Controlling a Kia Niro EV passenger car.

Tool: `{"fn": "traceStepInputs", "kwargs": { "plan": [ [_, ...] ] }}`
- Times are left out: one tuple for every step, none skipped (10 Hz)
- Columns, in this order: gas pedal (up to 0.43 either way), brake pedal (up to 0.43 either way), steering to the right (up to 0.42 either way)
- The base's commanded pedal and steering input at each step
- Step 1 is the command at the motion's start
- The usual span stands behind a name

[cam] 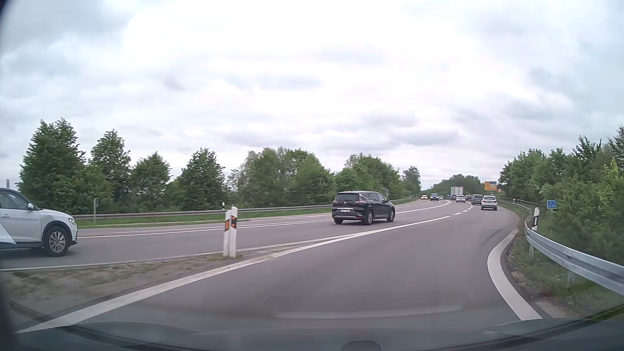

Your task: Follow the waypoints while adhering to traffic rules and regulations

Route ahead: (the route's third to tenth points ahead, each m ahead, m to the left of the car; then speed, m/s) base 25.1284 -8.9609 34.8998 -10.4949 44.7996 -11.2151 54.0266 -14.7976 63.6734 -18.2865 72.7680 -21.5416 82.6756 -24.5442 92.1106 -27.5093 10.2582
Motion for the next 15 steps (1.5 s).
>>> {"fn": "traceStepInputs", "kwargs": {
  "plan": [
    [0.067,0.0,0.169],
    [0.059,0.0,0.164],
    [0.059,0.0,0.161],
    [0.059,0.0,0.155],
    [0.067,0.0,0.15],
    [0.079,0.0,0.142],
    [0.11,0.0,0.134],
    [0.157,0.0,0.125],
    [0.209,0.0,0.113],
    [0.248,0.0,0.096],
    [0.287,0.0,0.079],
    [0.311,0.0,0.06],
    [0.311,0.0,0.05],
    [0.311,0.0,0.045],
    [0.311,0.0,0.044]
  ]
}}
